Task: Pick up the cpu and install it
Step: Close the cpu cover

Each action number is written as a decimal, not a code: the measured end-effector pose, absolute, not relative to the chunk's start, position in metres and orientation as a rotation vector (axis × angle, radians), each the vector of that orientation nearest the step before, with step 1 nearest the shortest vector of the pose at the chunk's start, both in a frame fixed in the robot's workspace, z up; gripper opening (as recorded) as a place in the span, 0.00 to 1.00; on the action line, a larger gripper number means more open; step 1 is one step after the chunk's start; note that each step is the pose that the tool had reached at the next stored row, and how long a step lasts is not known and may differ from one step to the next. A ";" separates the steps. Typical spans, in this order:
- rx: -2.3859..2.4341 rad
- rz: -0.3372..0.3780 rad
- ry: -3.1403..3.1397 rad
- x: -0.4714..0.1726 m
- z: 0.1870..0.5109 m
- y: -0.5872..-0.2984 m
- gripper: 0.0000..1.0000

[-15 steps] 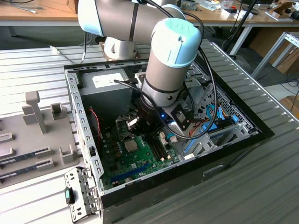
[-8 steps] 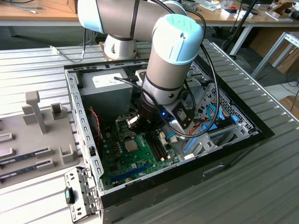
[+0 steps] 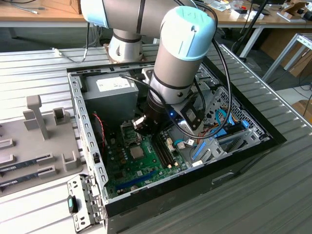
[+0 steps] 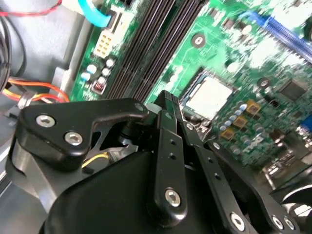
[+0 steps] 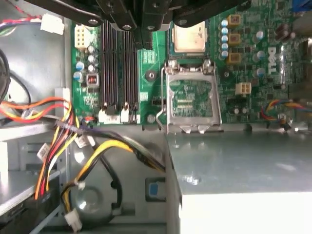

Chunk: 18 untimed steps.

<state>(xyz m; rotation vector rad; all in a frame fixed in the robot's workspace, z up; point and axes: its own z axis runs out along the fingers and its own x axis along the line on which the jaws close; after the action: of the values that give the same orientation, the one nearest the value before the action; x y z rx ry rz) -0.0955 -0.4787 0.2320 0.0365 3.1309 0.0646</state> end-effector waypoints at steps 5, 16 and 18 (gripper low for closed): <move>0.037 0.282 3.121 -0.091 0.232 -0.473 0.11; -0.169 0.351 3.145 -0.078 0.225 -0.465 0.11; -0.223 0.365 3.150 -0.075 0.225 -0.465 0.11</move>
<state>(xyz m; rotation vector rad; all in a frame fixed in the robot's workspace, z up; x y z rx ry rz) -0.0750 -0.4648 0.2251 -0.2229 3.1500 0.3654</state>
